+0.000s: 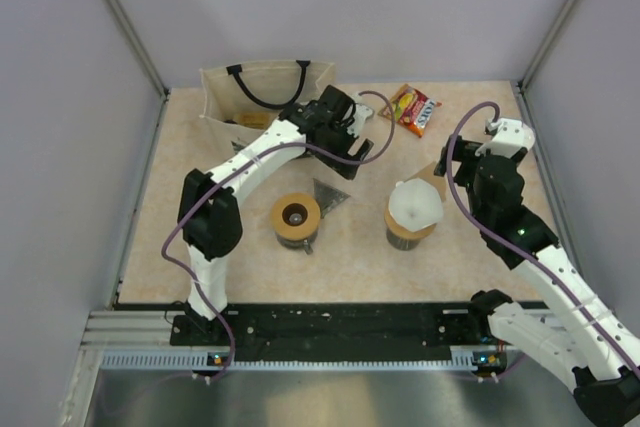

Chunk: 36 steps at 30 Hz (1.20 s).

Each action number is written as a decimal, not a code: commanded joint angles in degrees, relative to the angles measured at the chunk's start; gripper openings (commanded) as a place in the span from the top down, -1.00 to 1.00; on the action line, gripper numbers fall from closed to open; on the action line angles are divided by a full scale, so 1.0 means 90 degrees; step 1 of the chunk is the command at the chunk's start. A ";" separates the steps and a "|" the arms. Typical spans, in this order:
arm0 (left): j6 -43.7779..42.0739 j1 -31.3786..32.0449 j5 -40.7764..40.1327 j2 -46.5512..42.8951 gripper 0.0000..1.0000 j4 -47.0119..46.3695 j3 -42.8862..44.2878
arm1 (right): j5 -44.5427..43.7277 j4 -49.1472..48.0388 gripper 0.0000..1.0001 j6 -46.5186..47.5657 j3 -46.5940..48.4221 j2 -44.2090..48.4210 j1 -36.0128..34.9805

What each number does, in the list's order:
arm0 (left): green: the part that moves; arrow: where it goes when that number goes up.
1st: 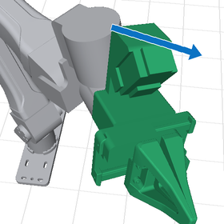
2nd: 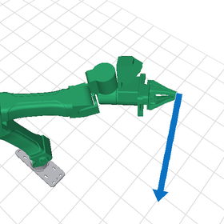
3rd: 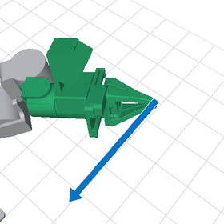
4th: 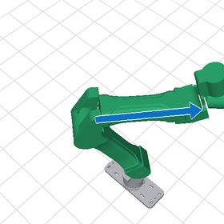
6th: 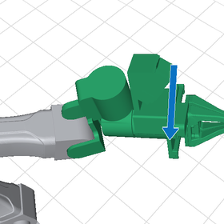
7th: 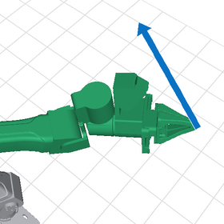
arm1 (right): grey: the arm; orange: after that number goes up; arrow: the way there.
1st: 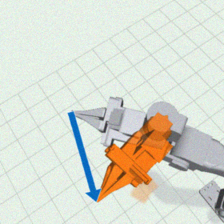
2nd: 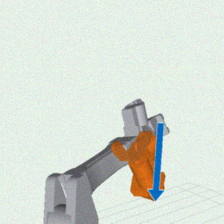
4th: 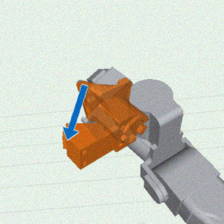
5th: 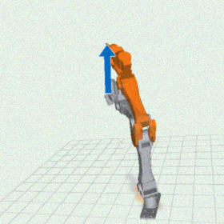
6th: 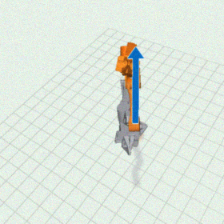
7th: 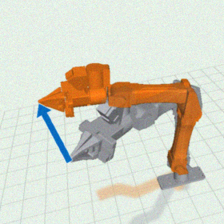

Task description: Place the coffee filter in the dripper

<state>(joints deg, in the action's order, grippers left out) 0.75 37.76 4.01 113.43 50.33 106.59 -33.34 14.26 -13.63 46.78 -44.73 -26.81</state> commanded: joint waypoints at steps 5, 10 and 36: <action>-0.2632 -0.0415 0.2589 0.0013 -0.97 0.0305 0.0080 | 0.0013 -0.0208 -0.98 0.0020 0.0046 0.0019 0.0039; -0.3022 -0.0533 0.3167 0.0278 -0.96 0.0814 0.0306 | -0.0035 -0.0208 -0.98 0.0049 0.0056 0.0029 0.0029; -0.3170 -0.0299 0.2015 0.0805 -0.28 0.1215 -0.0036 | -0.0016 -0.0237 -0.98 0.0059 0.0017 0.0009 0.0039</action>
<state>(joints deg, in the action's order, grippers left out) -27.14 34.41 22.85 120.53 61.54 106.59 -33.34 14.26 -13.50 46.78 -44.82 -26.81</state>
